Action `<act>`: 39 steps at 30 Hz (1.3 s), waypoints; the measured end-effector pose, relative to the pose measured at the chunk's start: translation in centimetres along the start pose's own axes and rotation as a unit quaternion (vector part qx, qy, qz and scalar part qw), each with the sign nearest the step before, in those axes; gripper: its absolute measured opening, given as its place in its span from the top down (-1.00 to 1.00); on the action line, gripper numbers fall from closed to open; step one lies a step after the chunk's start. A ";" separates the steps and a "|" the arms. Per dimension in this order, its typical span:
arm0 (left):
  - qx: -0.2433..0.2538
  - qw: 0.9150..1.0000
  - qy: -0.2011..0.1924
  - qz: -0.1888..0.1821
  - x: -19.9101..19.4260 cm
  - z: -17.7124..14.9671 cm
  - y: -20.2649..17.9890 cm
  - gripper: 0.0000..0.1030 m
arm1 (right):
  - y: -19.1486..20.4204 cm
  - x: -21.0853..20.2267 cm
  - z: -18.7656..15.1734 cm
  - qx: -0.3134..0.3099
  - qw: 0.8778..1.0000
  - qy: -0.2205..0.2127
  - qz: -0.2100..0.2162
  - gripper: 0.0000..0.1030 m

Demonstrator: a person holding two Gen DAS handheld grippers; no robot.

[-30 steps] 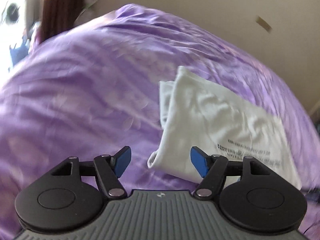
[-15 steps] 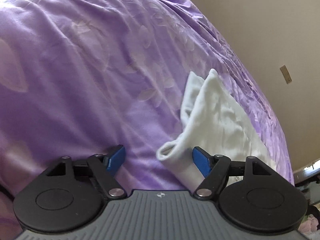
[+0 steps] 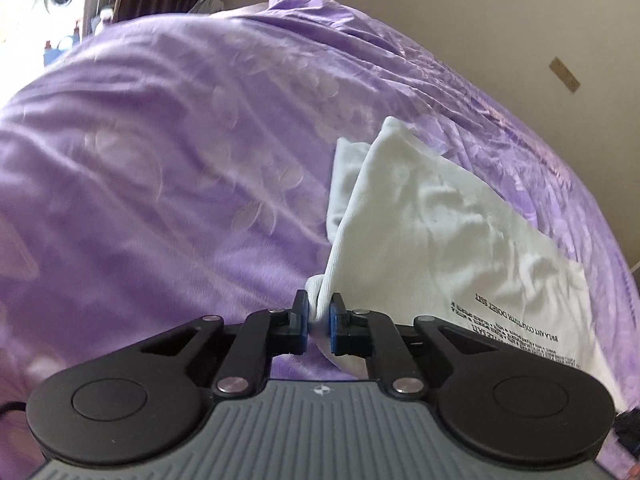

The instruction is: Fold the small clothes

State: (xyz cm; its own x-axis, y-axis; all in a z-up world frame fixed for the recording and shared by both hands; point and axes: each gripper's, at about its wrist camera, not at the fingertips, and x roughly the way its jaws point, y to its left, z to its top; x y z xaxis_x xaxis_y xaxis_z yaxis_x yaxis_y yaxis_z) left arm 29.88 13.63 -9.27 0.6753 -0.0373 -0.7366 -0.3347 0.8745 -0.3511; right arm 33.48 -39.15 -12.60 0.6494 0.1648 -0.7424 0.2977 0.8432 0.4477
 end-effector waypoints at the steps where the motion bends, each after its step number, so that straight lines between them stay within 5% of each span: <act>1: 0.003 1.000 0.000 0.000 -0.5 0.2 -0.2 0.82 | 0.6 -0.4 0.4 -0.011 1.000 -0.001 -0.004 1.00; 9: 0.064 0.998 -0.011 0.028 -5.5 0.1 -2.3 0.82 | 3.0 -6.2 1.3 -0.067 0.997 -0.024 -0.013 1.00; 14: 0.078 0.996 0.030 0.038 -6.4 -2.0 -0.5 0.82 | 1.9 -8.7 -1.4 -0.078 0.997 -0.001 -0.017 1.00; 23: 0.110 0.989 0.071 0.071 -2.0 -4.9 1.3 0.78 | -2.6 -4.3 -5.8 -0.050 0.995 0.070 -0.057 1.00; 28: 0.133 0.986 0.076 0.072 -1.9 -5.0 1.6 0.63 | -2.8 -3.7 -7.0 -0.075 0.992 0.072 -0.070 1.00; 32: 0.188 0.973 0.079 0.105 -3.1 -5.1 0.6 0.51 | -2.8 -4.3 -7.0 -0.078 0.992 0.071 -0.076 0.93; 35: 0.226 0.964 0.071 0.118 -4.6 -4.8 -0.5 0.40 | -2.3 -5.6 -6.9 -0.089 0.989 0.069 -0.095 0.73; 39: 0.288 0.941 0.057 0.168 -5.7 -4.1 -1.9 0.33 | -1.2 -7.7 -5.9 -0.139 0.981 0.047 -0.127 0.32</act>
State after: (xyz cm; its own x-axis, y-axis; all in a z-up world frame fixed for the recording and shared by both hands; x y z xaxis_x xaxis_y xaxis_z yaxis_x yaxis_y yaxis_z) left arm 23.95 10.14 -6.78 0.5097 0.2646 -0.8187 -0.0821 0.9622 0.2599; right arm 24.02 -38.40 -10.40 0.5078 -0.0324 -0.8608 0.2301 0.9681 0.0993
